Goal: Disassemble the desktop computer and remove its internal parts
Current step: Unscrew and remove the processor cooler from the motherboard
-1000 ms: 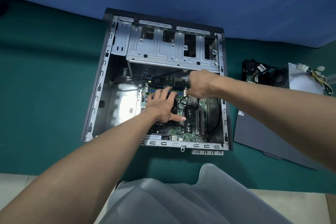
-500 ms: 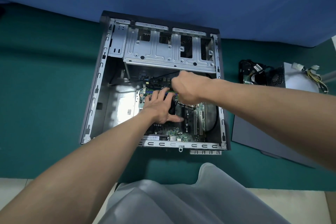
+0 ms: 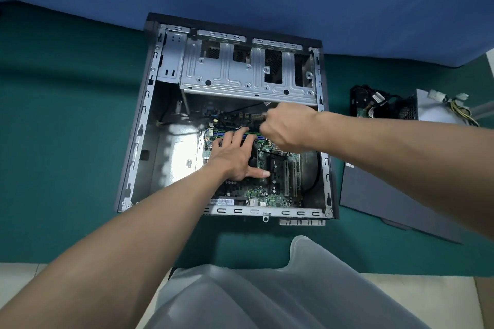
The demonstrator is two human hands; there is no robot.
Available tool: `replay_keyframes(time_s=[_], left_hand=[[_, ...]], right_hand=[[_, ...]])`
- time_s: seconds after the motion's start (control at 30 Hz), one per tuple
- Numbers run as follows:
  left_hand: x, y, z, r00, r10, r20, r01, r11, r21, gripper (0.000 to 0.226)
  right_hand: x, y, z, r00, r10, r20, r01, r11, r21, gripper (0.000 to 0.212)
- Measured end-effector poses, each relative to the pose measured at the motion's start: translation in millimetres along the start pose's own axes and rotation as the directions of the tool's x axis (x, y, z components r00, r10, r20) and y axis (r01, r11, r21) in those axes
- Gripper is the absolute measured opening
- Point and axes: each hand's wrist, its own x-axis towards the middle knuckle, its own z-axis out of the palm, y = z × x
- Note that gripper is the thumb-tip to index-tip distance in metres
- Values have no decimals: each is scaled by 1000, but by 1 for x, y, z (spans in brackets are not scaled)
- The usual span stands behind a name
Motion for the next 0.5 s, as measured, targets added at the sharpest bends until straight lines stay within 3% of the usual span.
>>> replay_keyframes(time_s=[0.03,0.1,0.17,0.23,0.3,0.33,0.4,0.43,0.5], left_hand=[[0,0,0,1000,-4,6,4,1000,3,108],[0,0,0,1000,-6,11,6,1000,3,109],[0,-1,-1,1000,-1,12,2,1000,-8,107],[0,-1,-1,1000,6,7,-6,1000,-12,104],[-1,-1,-3,1000,9,9,-9,1000,-5,104],[-2,0,-3,1000,9,10,-8,1000,-8,104],[-2,0,-3,1000,9,7,-9,1000,-17,103],[-3,0,-4,1000,10,8,-10,1000,-15,103],[-3,0,-4,1000,11,7,-11,1000,-14,102]], right_hand=[[-1,0,2,996,-79,-43,74,992,-101,25],[0,0,3,991,-110,-73,102,990,-99,20],[3,1,5,998,-27,-53,31,996,85,18],[5,-1,6,993,121,1,-113,924,365,34],[7,-2,3,944,310,115,-315,735,601,35],[8,-3,2,893,390,223,-428,587,688,30],[9,-5,-3,782,387,488,-614,347,709,21],[9,-6,-6,753,334,567,-657,332,677,25],[11,-7,-9,772,282,569,-629,463,624,29]])
